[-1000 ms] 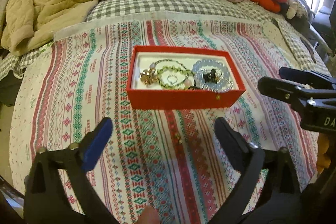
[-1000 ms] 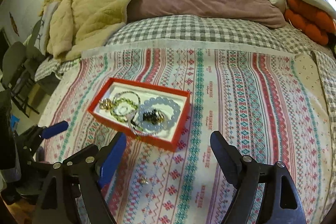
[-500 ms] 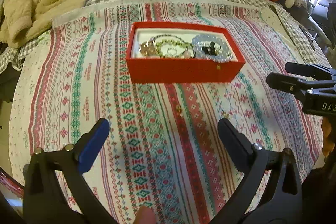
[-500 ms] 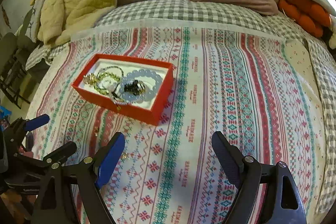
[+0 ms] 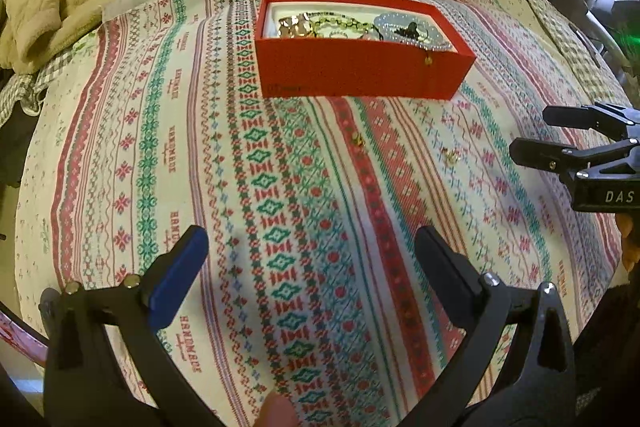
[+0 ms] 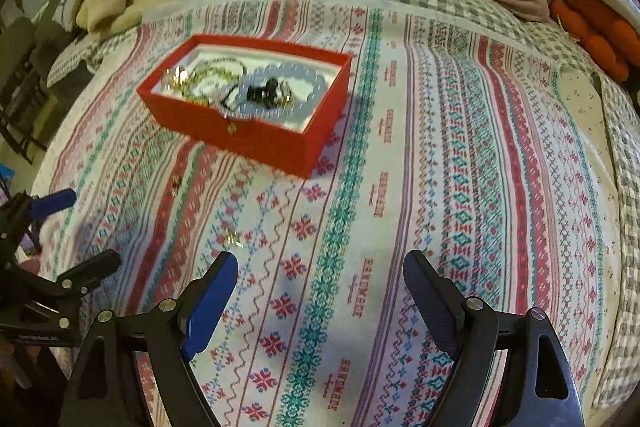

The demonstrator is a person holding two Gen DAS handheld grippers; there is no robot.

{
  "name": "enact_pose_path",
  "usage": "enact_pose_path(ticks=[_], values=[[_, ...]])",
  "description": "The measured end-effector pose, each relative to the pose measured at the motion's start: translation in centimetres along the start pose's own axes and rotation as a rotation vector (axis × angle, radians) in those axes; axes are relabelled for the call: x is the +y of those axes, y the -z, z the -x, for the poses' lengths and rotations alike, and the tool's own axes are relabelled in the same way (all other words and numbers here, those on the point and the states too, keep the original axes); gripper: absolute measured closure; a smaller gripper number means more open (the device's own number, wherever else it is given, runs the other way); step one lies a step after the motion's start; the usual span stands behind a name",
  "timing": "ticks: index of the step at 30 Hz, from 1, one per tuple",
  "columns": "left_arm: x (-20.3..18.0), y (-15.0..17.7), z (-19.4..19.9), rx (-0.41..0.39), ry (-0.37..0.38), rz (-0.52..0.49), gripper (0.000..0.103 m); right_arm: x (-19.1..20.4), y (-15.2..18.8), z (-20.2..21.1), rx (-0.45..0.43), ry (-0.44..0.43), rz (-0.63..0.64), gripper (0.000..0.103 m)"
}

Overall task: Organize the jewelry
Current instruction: 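Withdraw both tools from the box toward the small gold earrings, then grasp a small gold earring with right tool while left tool grasps another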

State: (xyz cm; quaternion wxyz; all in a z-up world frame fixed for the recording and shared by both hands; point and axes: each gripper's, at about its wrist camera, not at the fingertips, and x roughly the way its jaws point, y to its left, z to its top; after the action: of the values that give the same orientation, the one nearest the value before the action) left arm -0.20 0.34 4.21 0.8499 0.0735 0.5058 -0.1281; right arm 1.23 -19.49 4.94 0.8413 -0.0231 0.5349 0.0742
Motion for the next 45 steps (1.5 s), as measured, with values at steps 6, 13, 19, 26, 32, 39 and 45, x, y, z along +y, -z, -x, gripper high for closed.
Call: enact_pose_path(ticks=[6,13,19,26,32,39,45], values=[[0.2,1.0,-0.1,-0.01,0.002,-0.013,0.001,0.7,0.9,-0.9,0.016,0.003,0.023,0.017],[0.9,2.4,-1.0,-0.013,-0.002,-0.002,0.001,1.6,2.5,-2.7,0.042,0.012,0.079,0.017],[1.4,3.1,-2.0,-0.014,-0.045,-0.006,0.001,1.6,3.2,-3.5,0.032,0.004,0.098,0.015],[1.2,3.0,-2.2,-0.032,-0.047,-0.011,0.001,1.3,3.1,-4.6,-0.034,0.002,0.125,0.0],[0.8,2.4,-2.5,-0.027,-0.04,-0.015,0.001,1.4,1.7,-5.0,-0.051,-0.004,0.098,0.0],[0.5,2.3,-2.6,-0.017,-0.04,-0.03,0.001,2.9,1.0,-4.9,-0.061,-0.023,0.133,0.011],[0.5,2.2,-2.7,-0.016,-0.044,-0.031,0.001,3.8,0.6,-4.8,-0.071,-0.054,0.151,0.027]])
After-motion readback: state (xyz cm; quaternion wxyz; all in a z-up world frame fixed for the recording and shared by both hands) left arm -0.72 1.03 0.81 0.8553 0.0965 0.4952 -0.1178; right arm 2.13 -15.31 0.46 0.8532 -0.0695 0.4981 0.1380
